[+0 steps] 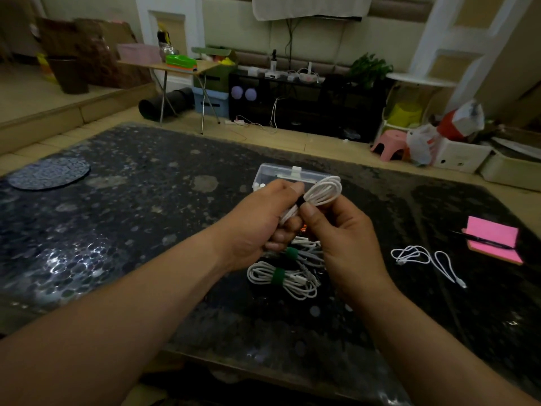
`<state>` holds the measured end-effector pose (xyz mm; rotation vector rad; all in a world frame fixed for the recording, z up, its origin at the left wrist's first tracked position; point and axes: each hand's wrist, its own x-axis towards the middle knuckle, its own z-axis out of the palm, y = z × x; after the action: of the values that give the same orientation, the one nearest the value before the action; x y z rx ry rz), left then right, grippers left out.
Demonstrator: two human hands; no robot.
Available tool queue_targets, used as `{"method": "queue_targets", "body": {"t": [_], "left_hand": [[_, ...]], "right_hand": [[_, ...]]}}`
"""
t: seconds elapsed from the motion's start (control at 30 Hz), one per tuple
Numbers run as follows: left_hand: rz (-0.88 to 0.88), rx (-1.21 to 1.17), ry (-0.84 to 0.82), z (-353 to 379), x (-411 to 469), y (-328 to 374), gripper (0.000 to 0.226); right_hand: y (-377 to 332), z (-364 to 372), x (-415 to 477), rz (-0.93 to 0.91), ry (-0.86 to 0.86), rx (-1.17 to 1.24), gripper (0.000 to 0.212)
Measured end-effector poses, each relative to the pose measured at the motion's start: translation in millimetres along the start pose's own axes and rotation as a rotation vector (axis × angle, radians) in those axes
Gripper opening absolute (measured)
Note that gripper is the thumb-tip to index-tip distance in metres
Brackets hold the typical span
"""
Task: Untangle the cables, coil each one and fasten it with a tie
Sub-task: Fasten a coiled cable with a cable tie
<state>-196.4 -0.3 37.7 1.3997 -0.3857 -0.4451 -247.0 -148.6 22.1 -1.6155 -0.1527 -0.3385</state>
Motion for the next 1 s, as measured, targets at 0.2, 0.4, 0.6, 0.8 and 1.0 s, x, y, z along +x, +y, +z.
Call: {"method": "queue_targets", "body": {"t": [0.2, 0.4, 0.6, 0.8, 1.0], "left_hand": [[0.472, 0.823, 0.204, 5, -10, -18, 0.021], [0.62, 1.202, 0.198, -4, -6, -26, 0.05], [0.661, 1.301, 0.17, -2, -3, -19, 0.031], [0.66, 1.444, 0.275, 3, -3, -30, 0.019], [0.578, 1.391, 0.221, -4, 1, -32, 0.035]], "right_hand": [[2, 2, 4, 0.119, 0.119, 0.042, 0.017], [4, 1, 7, 0.255, 0.158, 0.122, 0.021], [5, -7, 9, 0.26, 0.164, 0.006, 0.032], [11, -8, 10, 0.407, 0.159, 0.078, 0.028], [14, -14, 14, 0.42, 0.075, 0.011, 0.026]]}}
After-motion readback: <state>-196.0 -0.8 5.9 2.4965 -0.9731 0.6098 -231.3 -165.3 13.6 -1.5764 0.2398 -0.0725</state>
